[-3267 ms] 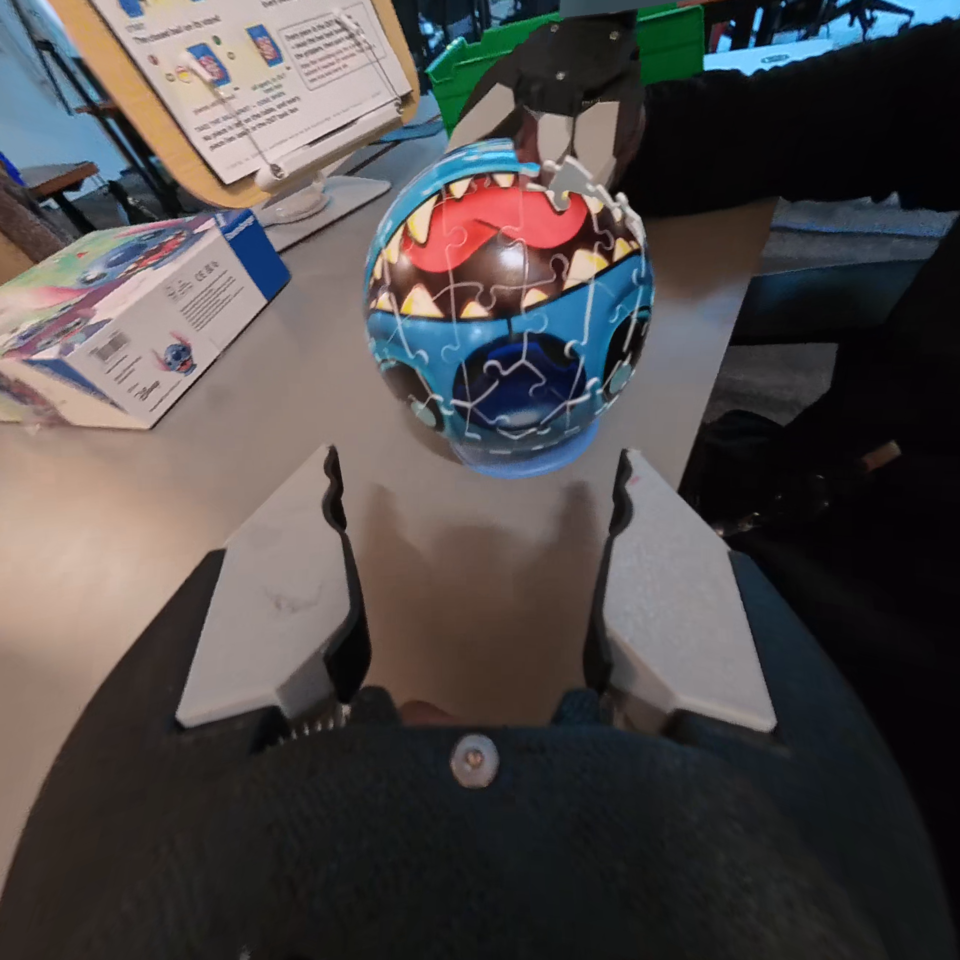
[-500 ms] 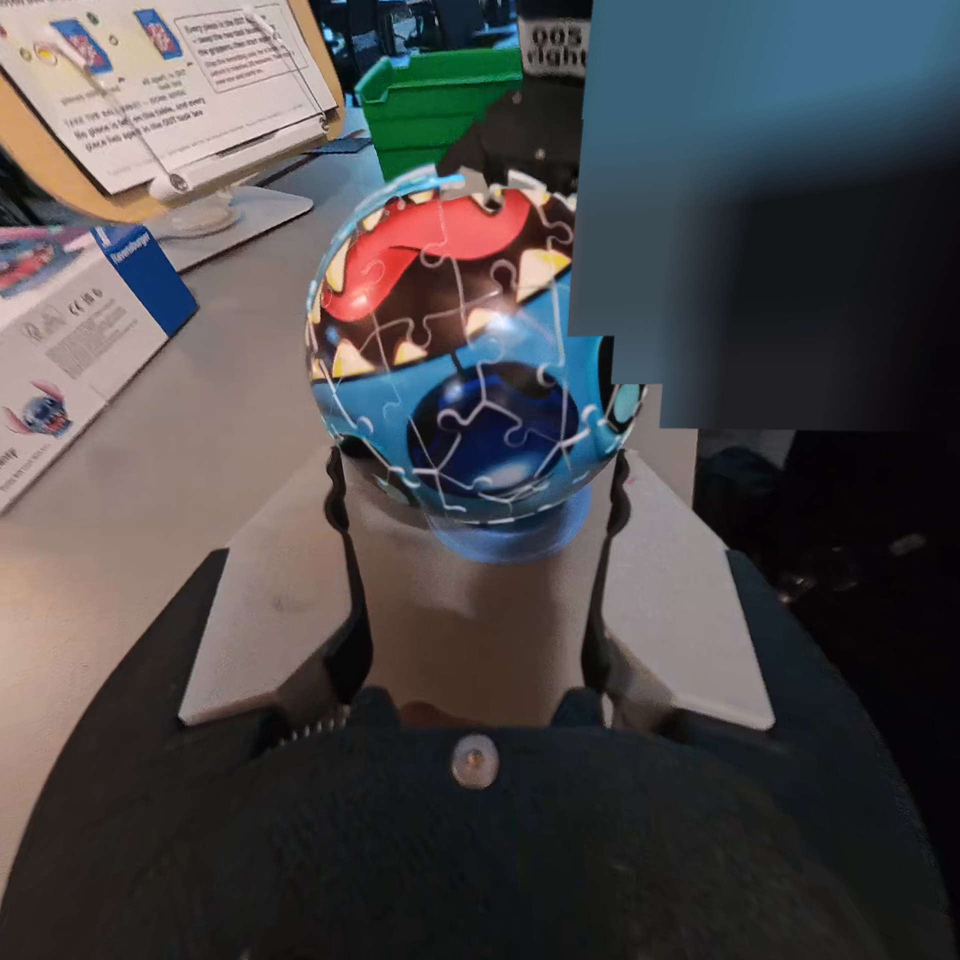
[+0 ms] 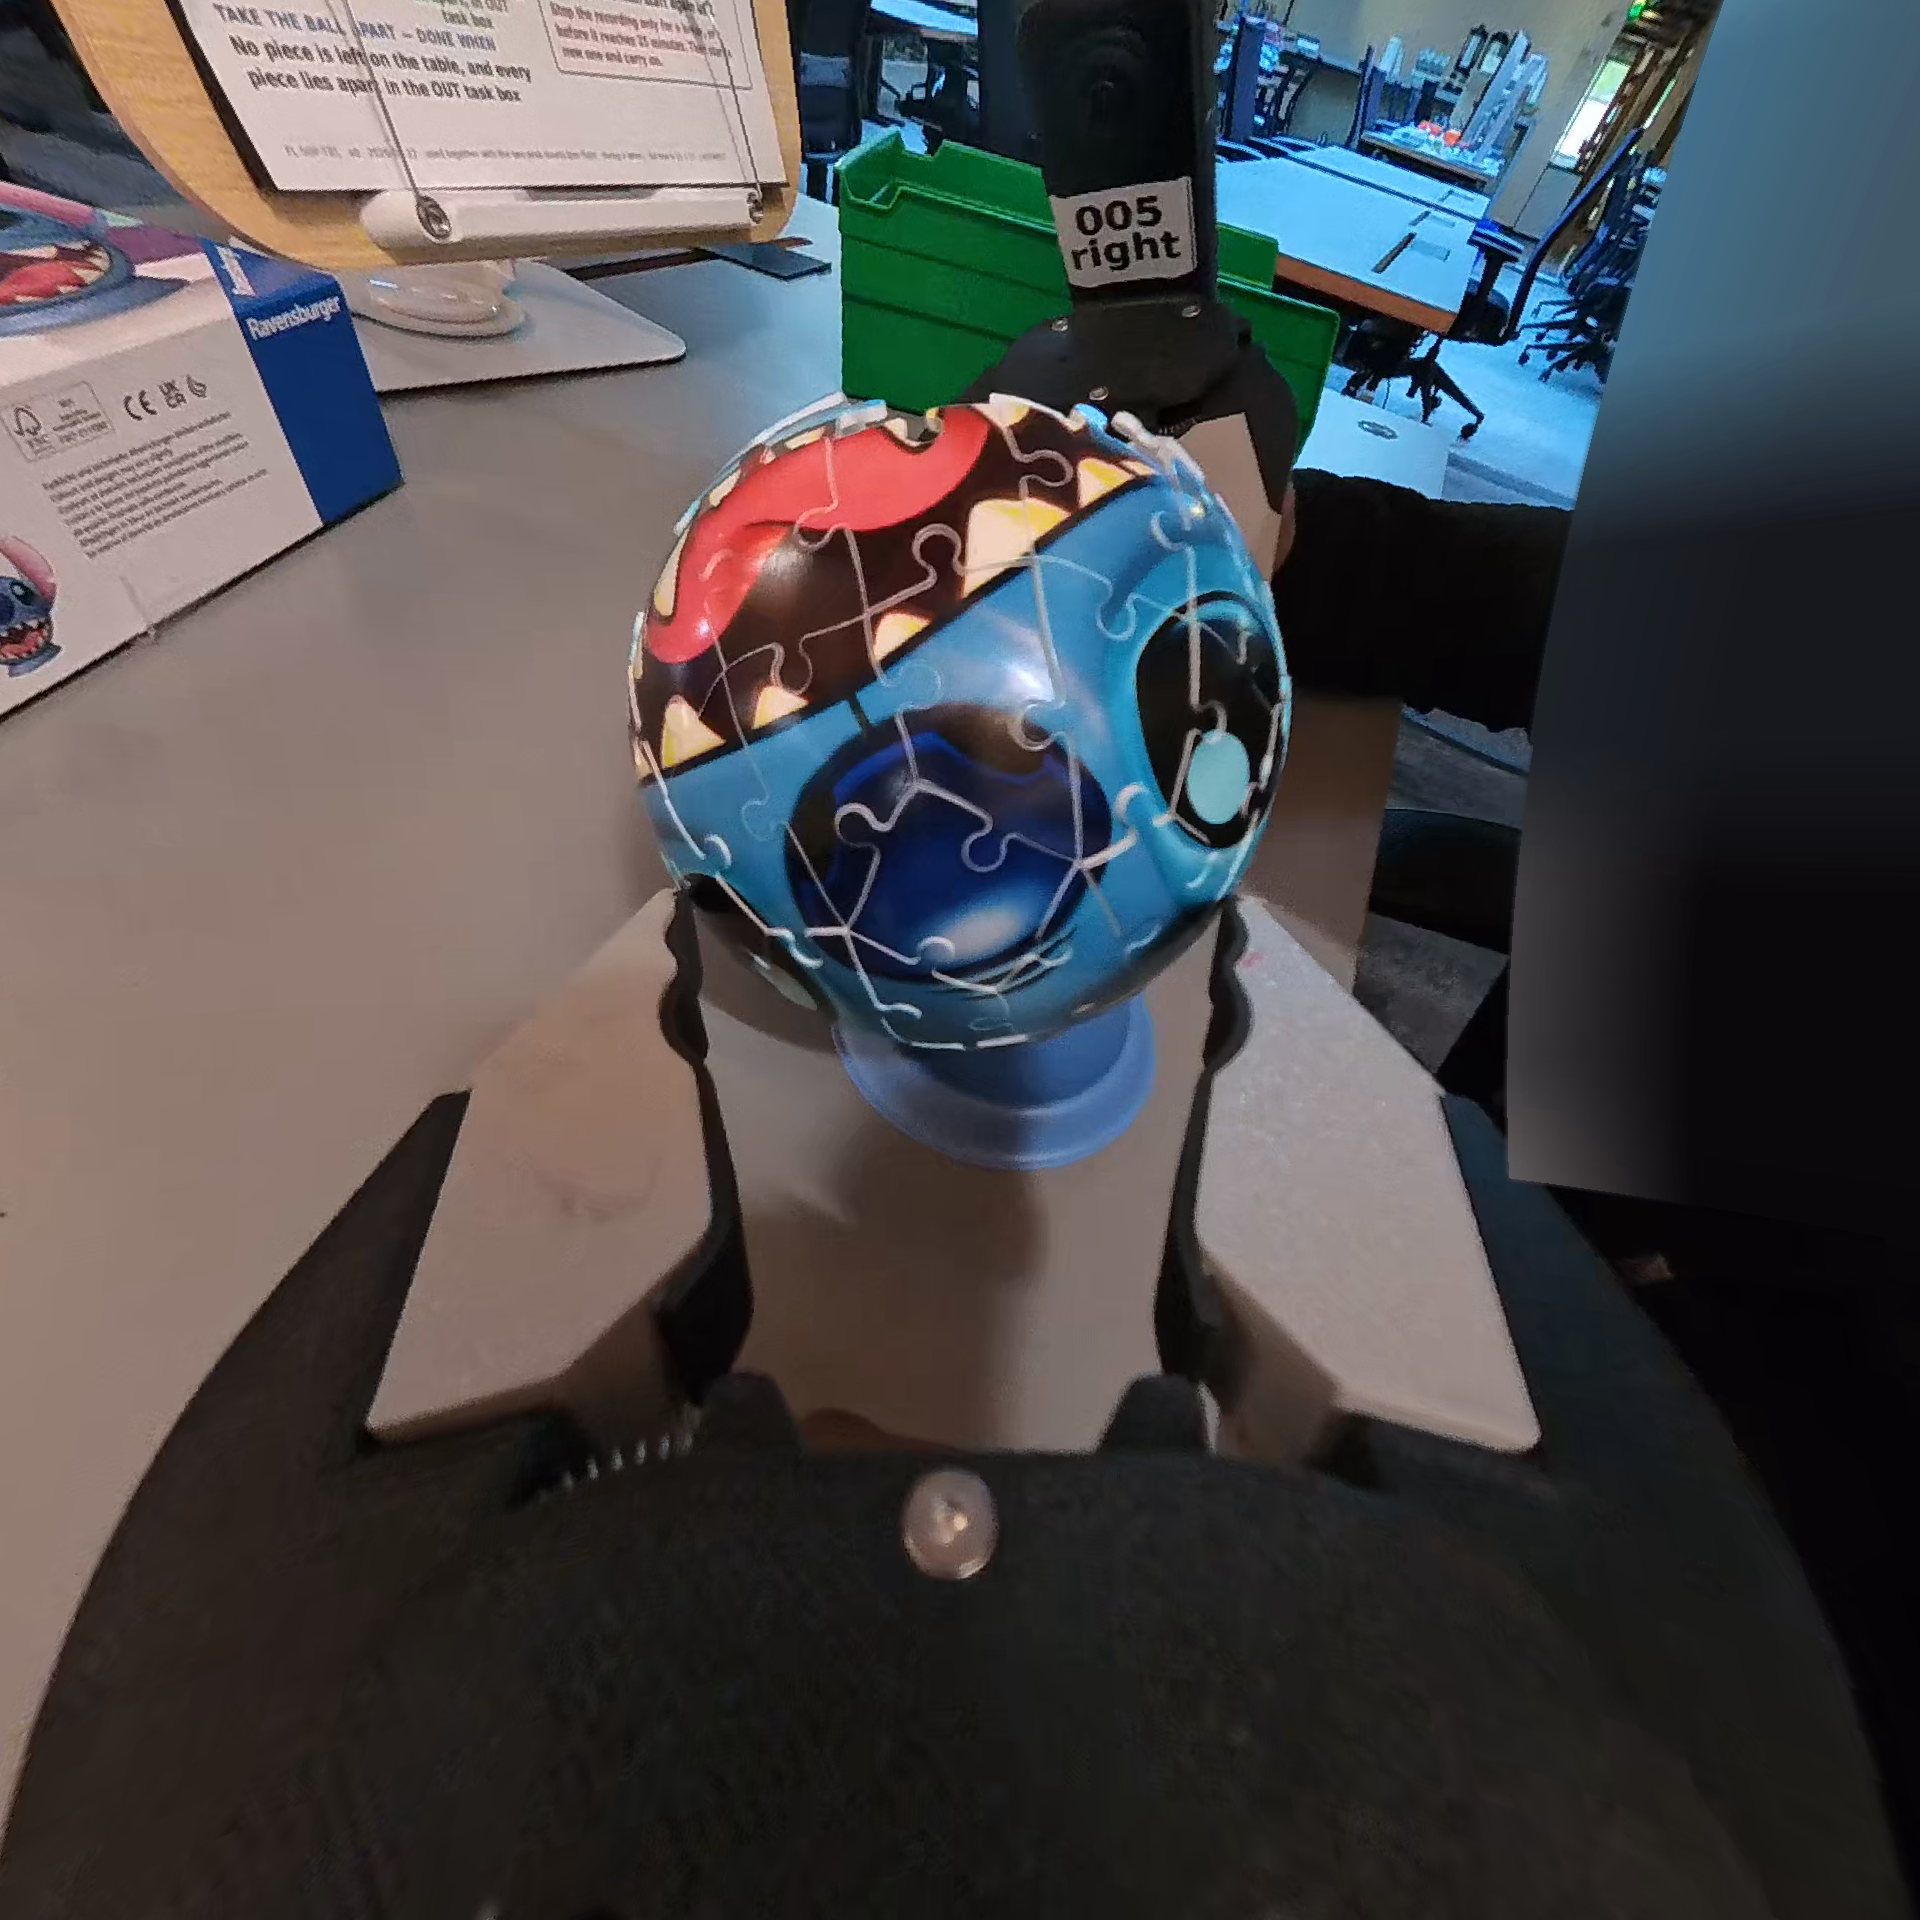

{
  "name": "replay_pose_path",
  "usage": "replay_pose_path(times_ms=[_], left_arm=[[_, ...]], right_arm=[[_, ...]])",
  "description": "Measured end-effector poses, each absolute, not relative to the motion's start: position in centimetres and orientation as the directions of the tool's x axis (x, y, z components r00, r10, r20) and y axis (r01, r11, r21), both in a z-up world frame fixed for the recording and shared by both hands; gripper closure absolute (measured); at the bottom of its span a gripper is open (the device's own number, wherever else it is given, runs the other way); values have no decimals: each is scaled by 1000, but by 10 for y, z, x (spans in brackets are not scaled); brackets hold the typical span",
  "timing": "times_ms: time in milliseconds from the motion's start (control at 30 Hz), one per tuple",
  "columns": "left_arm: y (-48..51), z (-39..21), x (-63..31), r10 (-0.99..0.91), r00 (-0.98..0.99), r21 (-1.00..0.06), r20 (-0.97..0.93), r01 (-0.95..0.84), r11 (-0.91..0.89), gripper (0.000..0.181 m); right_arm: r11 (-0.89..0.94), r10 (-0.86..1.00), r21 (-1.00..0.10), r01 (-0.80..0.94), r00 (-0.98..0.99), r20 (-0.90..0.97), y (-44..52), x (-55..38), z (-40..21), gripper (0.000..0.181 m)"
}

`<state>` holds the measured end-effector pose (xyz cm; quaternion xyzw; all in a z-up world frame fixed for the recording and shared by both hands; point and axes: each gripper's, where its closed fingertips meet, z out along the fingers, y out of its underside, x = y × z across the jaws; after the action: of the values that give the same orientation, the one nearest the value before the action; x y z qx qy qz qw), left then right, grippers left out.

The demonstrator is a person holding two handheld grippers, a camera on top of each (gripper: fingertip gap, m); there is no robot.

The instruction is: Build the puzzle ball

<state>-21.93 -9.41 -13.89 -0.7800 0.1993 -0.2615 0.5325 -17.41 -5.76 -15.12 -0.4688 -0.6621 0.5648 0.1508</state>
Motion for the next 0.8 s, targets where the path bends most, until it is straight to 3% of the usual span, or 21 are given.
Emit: replay_pose_path(times_ms=[400, 800], left_arm=[[-101, -145, -217, -587, 801, -945, 118, -90, -313, 86], [-114, -172, -207, -603, 797, -879, 15, -278, -388, 86]], right_arm=[[-31, 796, -906, 423, -538, -278, -63, -173, -151, 85], [259, 844, -877, 406, -536, 1, -76, -171, -174, 78]])
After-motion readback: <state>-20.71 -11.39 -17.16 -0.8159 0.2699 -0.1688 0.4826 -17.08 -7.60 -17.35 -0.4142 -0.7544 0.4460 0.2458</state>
